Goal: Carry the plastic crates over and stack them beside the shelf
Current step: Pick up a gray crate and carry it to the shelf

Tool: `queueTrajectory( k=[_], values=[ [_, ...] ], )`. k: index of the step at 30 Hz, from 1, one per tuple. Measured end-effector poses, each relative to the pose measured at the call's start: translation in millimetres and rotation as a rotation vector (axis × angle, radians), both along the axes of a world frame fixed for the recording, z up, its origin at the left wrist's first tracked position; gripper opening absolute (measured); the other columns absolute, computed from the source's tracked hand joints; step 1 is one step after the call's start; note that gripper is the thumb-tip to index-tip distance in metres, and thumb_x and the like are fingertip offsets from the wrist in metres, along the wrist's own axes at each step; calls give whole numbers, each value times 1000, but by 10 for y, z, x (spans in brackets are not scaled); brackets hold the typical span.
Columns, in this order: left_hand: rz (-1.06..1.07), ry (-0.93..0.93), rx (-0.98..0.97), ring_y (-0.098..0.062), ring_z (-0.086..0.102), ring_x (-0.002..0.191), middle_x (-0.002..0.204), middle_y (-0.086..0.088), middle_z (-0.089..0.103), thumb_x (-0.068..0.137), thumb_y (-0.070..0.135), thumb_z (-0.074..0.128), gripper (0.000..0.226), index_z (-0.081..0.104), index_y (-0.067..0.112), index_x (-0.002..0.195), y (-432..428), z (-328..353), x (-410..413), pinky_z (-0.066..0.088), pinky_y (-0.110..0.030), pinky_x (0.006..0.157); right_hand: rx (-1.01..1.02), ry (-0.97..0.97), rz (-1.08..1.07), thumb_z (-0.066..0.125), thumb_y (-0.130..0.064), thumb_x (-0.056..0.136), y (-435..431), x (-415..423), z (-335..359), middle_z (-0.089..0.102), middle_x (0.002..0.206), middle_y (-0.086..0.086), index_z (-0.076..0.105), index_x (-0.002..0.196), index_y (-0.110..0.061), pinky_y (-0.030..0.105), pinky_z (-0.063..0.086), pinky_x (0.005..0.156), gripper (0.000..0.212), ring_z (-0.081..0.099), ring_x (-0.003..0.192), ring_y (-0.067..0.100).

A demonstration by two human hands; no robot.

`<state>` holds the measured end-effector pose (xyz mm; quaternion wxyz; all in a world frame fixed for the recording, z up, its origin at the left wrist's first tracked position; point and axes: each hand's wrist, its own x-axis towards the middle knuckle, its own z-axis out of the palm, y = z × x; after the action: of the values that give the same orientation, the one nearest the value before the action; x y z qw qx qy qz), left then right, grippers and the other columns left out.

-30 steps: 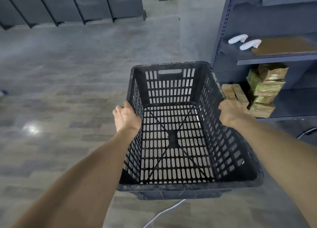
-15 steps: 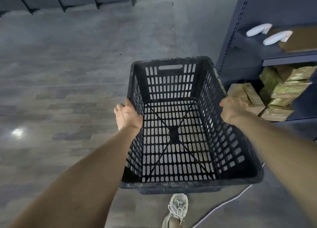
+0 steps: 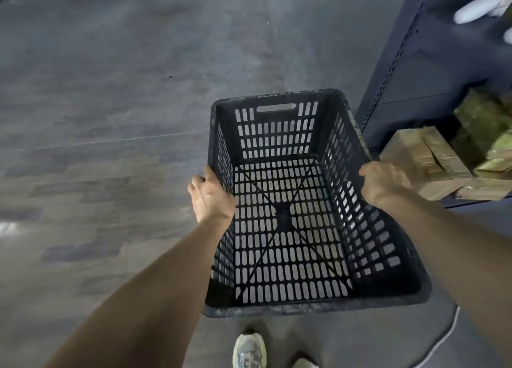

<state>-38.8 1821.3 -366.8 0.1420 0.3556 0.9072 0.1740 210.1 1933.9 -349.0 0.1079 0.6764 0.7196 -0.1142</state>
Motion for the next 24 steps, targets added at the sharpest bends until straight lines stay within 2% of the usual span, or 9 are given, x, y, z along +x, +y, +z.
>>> queueTrajectory(
  k=[6, 14, 24],
  values=[
    [-18, -16, 25, -31, 38, 119, 125, -17, 44, 85, -6, 49, 65, 31, 9, 146, 518, -1046, -257, 42, -38, 97, -15, 10, -53, 63, 0, 85, 404, -225, -1020, 48, 128, 17, 57, 130, -10, 40, 47, 95, 47, 48, 119, 36],
    [-32, -36, 44, -32, 38, 120, 126, -18, 43, 83, -9, 47, 68, 29, 9, 147, 974, -2275, -400, 40, -39, 100, 22, 14, -82, 59, 2, 87, 798, -324, -2244, 46, 130, 17, 56, 131, -11, 41, 44, 98, 46, 45, 122, 35],
    [13, -59, 54, -31, 35, 123, 131, -16, 40, 84, -8, 49, 73, 23, 10, 150, 1148, -2958, -377, 38, -38, 102, 42, -13, -53, 59, 3, 84, 1114, -354, -3027, 45, 131, 17, 57, 130, -12, 41, 44, 101, 48, 45, 122, 36]
  ],
)
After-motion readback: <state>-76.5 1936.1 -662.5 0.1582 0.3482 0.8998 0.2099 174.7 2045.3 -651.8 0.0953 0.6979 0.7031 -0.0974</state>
